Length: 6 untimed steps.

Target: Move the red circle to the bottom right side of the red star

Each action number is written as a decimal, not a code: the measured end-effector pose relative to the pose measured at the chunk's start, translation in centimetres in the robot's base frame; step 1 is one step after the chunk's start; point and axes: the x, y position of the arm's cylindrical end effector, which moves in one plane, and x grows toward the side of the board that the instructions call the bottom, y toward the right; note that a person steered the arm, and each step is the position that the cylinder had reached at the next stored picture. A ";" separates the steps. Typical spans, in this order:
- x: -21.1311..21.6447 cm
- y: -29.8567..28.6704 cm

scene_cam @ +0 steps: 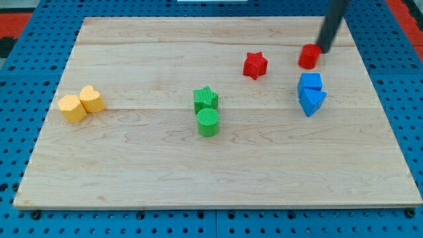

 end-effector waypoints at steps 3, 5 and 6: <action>4.7 6.5; 4.7 -6.1; 4.7 -8.8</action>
